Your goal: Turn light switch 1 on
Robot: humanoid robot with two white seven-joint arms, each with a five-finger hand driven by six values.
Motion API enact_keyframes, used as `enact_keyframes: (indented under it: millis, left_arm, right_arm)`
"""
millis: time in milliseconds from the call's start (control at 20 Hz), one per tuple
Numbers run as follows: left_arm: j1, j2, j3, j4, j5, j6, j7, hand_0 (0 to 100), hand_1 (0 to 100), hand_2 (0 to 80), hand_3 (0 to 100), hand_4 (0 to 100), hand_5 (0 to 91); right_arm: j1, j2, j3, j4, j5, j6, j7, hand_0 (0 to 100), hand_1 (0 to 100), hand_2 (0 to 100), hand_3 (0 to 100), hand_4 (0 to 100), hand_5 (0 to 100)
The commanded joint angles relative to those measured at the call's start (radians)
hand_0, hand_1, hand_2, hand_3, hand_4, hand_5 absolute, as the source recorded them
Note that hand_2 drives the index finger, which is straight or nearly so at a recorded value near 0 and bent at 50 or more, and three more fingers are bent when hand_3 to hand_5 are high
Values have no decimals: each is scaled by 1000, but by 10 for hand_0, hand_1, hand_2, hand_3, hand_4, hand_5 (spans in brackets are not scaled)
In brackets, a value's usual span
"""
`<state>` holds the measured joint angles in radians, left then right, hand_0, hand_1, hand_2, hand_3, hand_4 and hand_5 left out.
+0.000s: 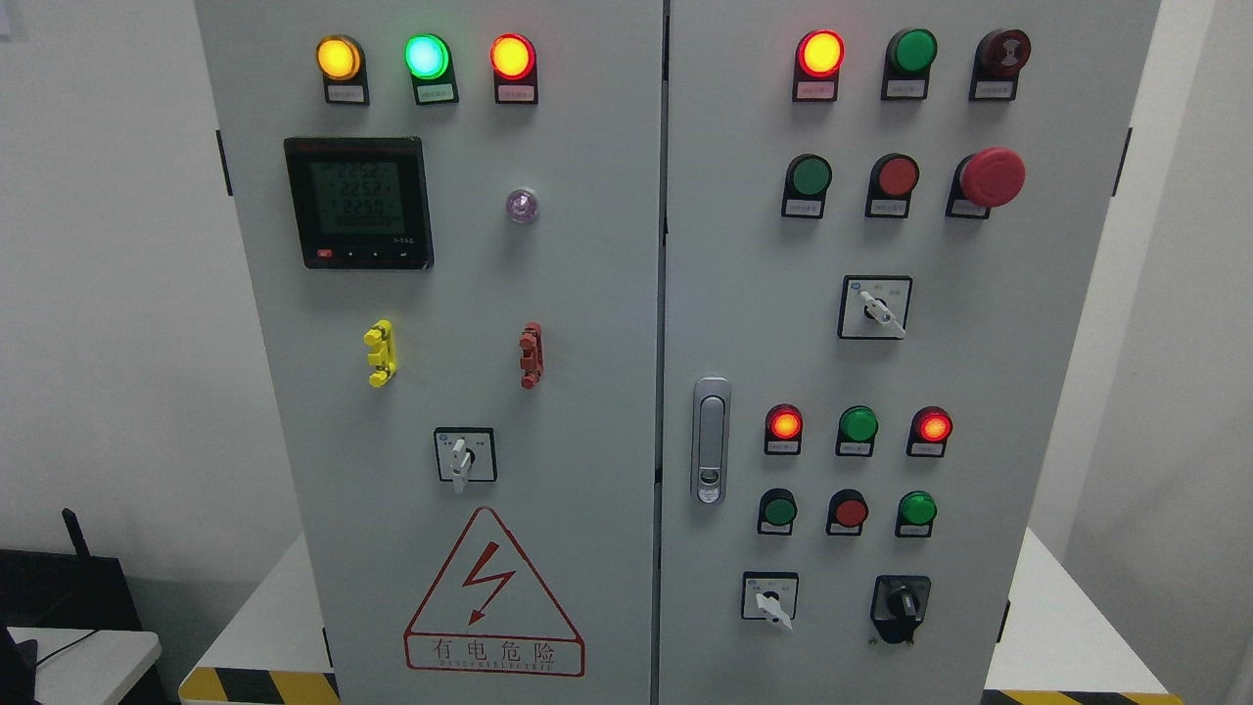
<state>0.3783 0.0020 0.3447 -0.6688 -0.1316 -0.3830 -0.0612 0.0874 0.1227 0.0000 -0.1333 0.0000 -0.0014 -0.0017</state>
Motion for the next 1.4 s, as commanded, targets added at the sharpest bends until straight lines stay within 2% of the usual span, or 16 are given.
enact_keyframes:
  millis: [0, 150, 250, 350, 400, 550, 750, 1050, 1350]
  left_arm:
    - [30, 30, 319, -251, -3, -72, -37, 299, 237, 83, 250, 343, 0]
    - [33, 32, 402, -339, 3, -128, -42, 287, 306, 144, 352, 447, 118]
    - [36, 35, 431, -402, 16, -163, -43, 280, 341, 176, 380, 491, 173]
    - [37, 41, 438, -457, 64, -200, -58, 277, 366, 230, 446, 559, 285]
    - [37, 52, 439, -483, 96, -221, -99, 270, 388, 259, 483, 595, 335]
    - [33, 68, 438, -537, 168, -254, -227, 237, 424, 288, 524, 622, 392]
    - [18, 82, 422, -635, 178, -255, -243, 206, 436, 302, 545, 634, 419]
    - [-1, 125, 298, -816, 176, -243, -246, 182, 442, 330, 594, 679, 480]
    - [-85, 147, 124, -913, 161, -237, -244, 134, 387, 335, 603, 691, 517]
  right_arm:
    - [0, 0, 20, 0, -26, 0, 0, 120, 389, 0, 0, 0, 0]
    - [0, 0, 20, 0, -26, 0, 0, 120, 389, 0, 0, 0, 0]
    - [0, 0, 20, 0, -26, 0, 0, 120, 389, 0, 0, 0, 0]
    - [0, 0, 20, 0, -26, 0, 0, 120, 389, 0, 0, 0, 0]
    - [0, 0, 20, 0, -26, 0, 0, 120, 389, 0, 0, 0, 0]
    - [0, 0, 20, 0, -26, 0, 0, 120, 389, 0, 0, 0, 0]
    - [0, 0, 20, 0, -26, 0, 0, 120, 389, 0, 0, 0, 0]
    - [0, 0, 20, 1, -26, 0, 0, 120, 389, 0, 0, 0, 0]
    - [0, 0, 20, 0, -26, 0, 0, 120, 389, 0, 0, 0, 0]
